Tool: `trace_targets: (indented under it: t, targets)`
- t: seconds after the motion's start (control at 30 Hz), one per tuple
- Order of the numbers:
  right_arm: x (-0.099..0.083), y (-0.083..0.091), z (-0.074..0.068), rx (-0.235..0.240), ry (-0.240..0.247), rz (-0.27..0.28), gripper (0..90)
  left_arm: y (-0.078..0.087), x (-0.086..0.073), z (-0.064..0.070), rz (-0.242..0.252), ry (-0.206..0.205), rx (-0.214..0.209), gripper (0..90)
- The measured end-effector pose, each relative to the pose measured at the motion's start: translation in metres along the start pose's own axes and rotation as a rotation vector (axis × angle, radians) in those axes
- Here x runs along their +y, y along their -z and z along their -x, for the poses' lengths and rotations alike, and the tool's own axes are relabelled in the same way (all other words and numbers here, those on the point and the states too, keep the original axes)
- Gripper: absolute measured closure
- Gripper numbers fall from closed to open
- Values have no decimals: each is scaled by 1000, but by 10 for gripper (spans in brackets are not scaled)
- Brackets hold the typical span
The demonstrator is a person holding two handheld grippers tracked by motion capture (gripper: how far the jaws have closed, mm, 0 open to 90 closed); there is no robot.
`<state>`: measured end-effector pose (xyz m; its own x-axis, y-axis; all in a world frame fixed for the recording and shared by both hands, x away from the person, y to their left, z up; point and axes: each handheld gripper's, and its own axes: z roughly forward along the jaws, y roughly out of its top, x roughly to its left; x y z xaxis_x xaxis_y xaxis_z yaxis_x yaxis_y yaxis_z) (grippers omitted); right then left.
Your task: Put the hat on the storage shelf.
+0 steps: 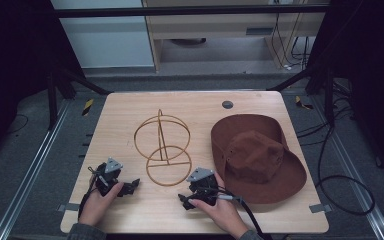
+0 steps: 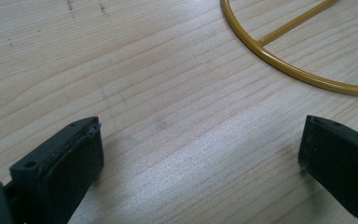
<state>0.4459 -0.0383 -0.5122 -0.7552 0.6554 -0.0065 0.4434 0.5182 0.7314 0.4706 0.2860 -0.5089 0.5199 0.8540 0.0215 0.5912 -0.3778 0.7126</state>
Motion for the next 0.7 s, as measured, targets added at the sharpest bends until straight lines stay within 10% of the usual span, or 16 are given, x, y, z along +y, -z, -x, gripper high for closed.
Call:
trace_targets:
  t: [0.53,0.7]
  targets:
    - [-1,5,-7,0,0,-24,87,1,-1,0,-2,-3,-1,0]
    - [11,28,-22,14,71,-39,95,1,-1,0,-1,-3,-5,0]
